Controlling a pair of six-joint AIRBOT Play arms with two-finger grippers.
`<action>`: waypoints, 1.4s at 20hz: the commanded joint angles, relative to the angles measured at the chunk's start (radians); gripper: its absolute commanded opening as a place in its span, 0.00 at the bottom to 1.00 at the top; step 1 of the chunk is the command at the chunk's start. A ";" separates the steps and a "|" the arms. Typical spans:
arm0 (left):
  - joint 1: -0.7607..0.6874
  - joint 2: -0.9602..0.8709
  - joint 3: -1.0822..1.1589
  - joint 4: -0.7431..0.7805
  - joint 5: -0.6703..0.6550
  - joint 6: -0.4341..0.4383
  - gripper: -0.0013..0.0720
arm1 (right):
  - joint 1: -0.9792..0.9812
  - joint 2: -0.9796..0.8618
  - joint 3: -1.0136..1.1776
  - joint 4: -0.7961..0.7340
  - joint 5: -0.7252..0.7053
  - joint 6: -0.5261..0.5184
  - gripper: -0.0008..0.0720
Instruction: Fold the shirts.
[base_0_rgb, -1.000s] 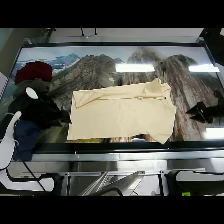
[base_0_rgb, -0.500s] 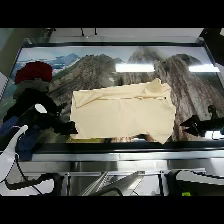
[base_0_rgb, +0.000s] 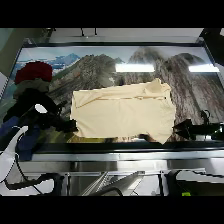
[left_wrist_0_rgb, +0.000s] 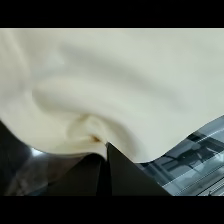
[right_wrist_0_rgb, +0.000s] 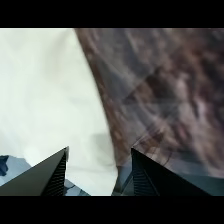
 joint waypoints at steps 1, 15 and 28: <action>0.053 0.001 0.000 -0.005 -0.032 0.007 0.04 | 0.016 -0.033 -0.008 0.004 -0.013 -0.033 0.65; 0.110 0.023 0.077 -0.149 -0.240 0.072 0.04 | 0.165 -0.006 0.026 0.446 0.071 -0.178 0.04; 0.603 0.578 1.043 -0.946 -0.363 0.039 0.04 | 0.165 0.594 1.027 0.433 -0.240 -0.169 0.04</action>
